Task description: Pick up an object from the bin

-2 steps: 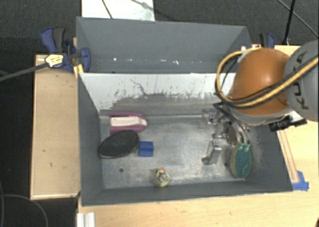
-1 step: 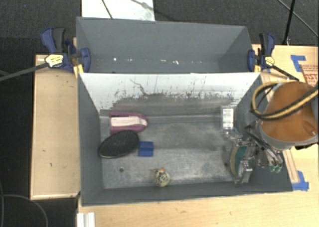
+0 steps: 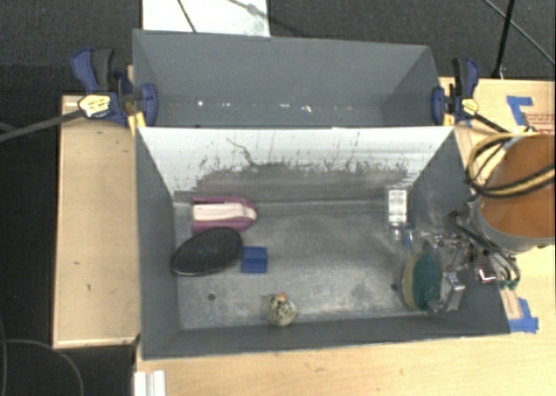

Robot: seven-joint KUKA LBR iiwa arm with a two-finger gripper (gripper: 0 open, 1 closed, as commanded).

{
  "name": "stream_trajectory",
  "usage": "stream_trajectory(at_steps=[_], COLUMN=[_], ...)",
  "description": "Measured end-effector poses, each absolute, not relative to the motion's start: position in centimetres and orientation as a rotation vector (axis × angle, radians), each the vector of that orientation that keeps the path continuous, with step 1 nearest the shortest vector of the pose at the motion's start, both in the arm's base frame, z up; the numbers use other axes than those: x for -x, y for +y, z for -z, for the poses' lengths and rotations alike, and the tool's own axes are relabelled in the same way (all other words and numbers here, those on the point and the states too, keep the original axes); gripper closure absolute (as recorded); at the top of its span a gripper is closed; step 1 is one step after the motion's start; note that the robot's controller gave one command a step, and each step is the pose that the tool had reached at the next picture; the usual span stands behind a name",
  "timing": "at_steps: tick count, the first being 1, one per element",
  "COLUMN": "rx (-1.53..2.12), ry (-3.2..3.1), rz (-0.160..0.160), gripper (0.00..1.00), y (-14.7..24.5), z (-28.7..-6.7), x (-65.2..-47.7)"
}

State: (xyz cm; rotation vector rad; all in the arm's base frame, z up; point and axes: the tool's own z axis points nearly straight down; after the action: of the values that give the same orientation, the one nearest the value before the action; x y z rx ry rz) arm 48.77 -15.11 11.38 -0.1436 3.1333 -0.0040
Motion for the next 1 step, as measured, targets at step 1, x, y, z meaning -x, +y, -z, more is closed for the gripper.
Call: stream_trajectory(at_steps=[1], rx=[0.148], ry=[3.133], rz=[0.001], gripper=[1.00], y=[-14.87], z=[-11.41], x=[-48.80])
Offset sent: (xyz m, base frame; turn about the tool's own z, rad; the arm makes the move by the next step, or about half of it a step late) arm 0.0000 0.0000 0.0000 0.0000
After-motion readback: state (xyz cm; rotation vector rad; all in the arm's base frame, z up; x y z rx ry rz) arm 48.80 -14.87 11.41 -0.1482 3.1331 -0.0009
